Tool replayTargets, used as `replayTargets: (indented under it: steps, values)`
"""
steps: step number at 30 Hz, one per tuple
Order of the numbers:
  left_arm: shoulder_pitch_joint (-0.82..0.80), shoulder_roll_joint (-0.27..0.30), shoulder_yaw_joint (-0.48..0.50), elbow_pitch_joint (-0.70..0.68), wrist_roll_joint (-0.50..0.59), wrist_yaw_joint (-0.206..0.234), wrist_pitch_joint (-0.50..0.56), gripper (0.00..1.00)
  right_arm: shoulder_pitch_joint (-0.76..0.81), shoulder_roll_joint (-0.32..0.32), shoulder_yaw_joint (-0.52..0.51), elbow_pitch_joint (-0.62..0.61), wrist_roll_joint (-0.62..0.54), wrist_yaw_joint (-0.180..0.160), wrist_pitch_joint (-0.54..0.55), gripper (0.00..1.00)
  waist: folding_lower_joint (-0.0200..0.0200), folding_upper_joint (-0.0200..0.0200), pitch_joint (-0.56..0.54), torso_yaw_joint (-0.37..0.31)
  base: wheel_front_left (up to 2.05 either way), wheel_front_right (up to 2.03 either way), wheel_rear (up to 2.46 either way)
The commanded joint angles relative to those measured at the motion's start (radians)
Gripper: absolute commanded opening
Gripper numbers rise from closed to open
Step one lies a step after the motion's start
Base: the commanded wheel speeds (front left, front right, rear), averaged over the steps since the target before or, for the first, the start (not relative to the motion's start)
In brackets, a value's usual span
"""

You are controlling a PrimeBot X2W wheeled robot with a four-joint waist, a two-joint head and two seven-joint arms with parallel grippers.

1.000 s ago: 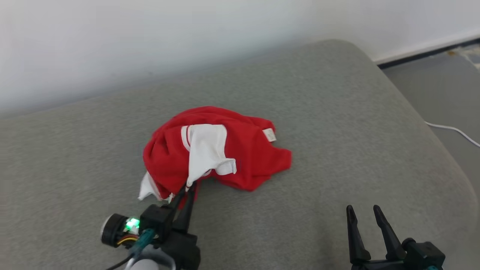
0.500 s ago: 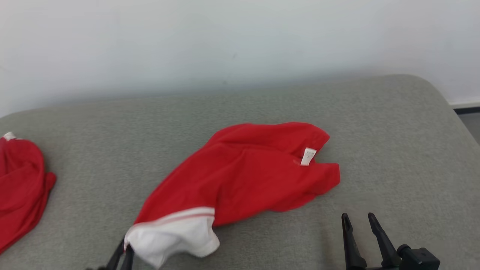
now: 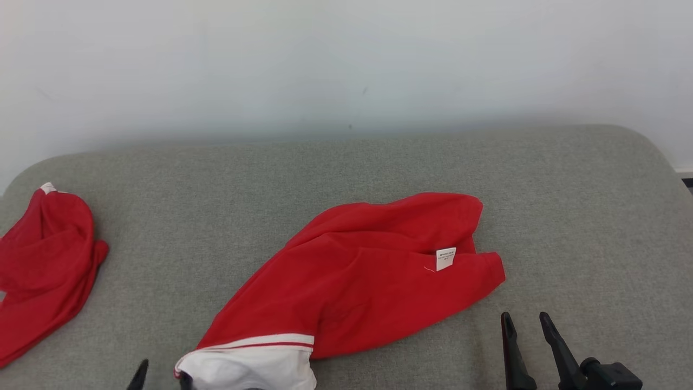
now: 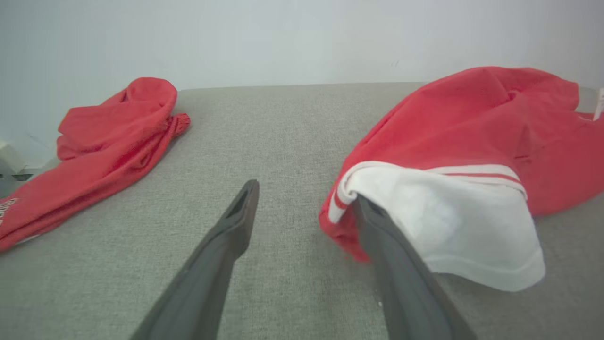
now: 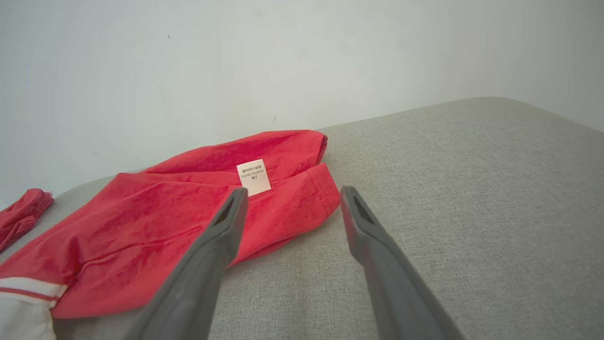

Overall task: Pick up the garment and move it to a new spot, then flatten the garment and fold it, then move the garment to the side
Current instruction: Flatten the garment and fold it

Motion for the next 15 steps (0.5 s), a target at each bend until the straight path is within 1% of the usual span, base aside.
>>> replayTargets:
  steps: [1,4,8,15]
  values:
    - [-0.001,-0.005,0.024,-0.021,0.005,0.006,-0.003,1.0,0.013,0.002,0.0,-0.003,-0.001,-0.002,-0.001,1.0,0.0001,0.0,-0.001,0.011,0.0,0.0,0.0]
    - [0.005,-0.016,0.067,-0.063,0.009,0.007,-0.003,1.0,0.013,0.002,0.001,-0.004,0.005,-0.002,-0.001,1.0,0.0001,0.0,-0.002,0.022,0.0,0.0,0.0]
    - [0.009,-0.045,0.101,-0.122,0.02,0.014,-0.003,1.0,0.011,0.002,0.004,-0.001,0.008,-0.002,-0.001,1.0,0.0001,0.0,-0.003,0.032,0.0,0.0,0.0]
    - [0.025,-0.095,0.118,-0.175,0.04,0.012,-0.003,1.0,0.006,0.002,-0.002,0.002,-0.004,-0.002,-0.001,1.0,0.0001,0.0,-0.004,0.044,0.0,0.0,0.0]
